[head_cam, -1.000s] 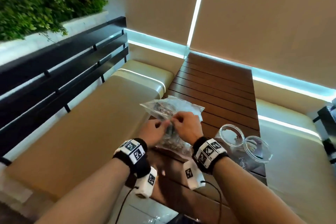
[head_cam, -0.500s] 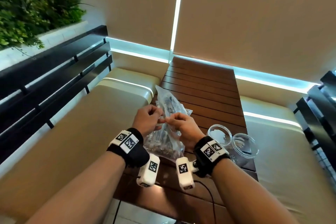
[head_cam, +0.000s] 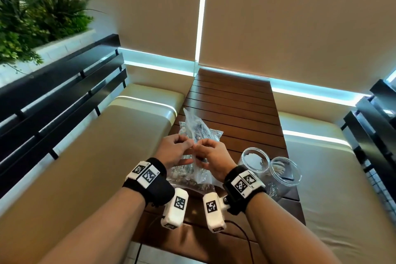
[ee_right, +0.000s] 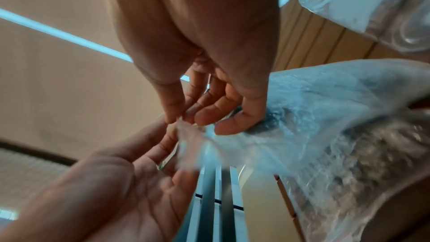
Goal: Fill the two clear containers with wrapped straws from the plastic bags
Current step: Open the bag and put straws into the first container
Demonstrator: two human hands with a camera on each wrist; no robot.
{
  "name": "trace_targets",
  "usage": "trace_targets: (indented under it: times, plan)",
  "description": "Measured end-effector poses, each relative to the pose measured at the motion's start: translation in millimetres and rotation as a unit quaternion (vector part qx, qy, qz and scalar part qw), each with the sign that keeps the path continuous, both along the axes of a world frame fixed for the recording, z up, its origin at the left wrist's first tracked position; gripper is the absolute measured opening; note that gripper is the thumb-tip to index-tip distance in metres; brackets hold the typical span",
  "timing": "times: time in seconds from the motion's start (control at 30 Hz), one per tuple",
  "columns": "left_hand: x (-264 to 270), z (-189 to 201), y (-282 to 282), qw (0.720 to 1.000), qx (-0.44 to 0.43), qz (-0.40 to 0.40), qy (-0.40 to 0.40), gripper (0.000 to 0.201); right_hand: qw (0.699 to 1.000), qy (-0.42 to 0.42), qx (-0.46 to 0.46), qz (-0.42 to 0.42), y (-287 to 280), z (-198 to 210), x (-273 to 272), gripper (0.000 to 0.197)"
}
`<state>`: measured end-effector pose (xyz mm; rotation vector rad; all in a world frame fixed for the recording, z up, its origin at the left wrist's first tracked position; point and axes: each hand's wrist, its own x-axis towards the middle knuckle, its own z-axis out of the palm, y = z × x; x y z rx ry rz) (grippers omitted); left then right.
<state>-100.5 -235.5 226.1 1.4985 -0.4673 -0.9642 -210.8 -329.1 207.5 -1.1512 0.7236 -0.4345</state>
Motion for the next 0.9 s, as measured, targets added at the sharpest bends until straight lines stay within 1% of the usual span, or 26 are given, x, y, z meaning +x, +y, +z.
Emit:
trace_targets:
  times: [0.07,0.13,0.23,0.33,0.4,0.5,0.6,0.67,0.73,0.83,0.87,0.9]
  plan:
    - [-1,-2,-1,0.999,0.004,0.004,0.032,0.007,0.998,0.015,-0.042,-0.033,1,-2,1,0.013]
    - [-3,-5,-4,0.998,0.013,0.021,0.049,0.007,0.996,0.018,-0.056,-0.064,3,-5,2,0.020]
    - [-6,-11,-9,0.994,0.026,0.064,0.086,0.006,0.996,0.010,-0.047,-0.072,6,-11,4,0.030]
    - [-5,-14,-10,0.992,0.037,0.066,0.100,0.011,0.996,0.032,-0.055,-0.065,8,-16,1,0.030]
    - [-6,-15,-9,0.994,0.043,0.052,0.081,0.012,0.996,0.046,-0.051,-0.059,9,-17,0,0.027]
    - [-8,-14,-8,0.998,0.038,0.023,0.044,0.009,0.995,0.062,-0.046,-0.069,8,-15,-1,0.015]
    - [-8,-8,-7,0.999,0.027,-0.026,0.003,0.008,0.994,0.073,-0.044,-0.074,5,-11,-3,0.020]
    - [-7,-7,-9,0.999,0.033,-0.038,-0.021,0.009,0.992,0.080,-0.060,-0.074,1,-7,-5,0.014]
    - [-10,-4,-11,0.999,0.037,-0.020,-0.031,0.008,0.987,0.097,-0.097,-0.084,-3,-2,-5,0.008]
    - [-14,2,-18,0.996,0.046,0.042,-0.071,0.010,0.963,0.142,-0.203,-0.103,-8,5,-7,0.008]
    - [-16,3,-21,0.991,0.051,0.063,-0.105,0.010,0.956,0.146,-0.230,-0.110,-8,7,-8,0.008]
    - [-18,6,-25,0.981,0.062,0.078,-0.164,0.008,0.948,0.144,-0.257,-0.118,-8,9,-8,0.009]
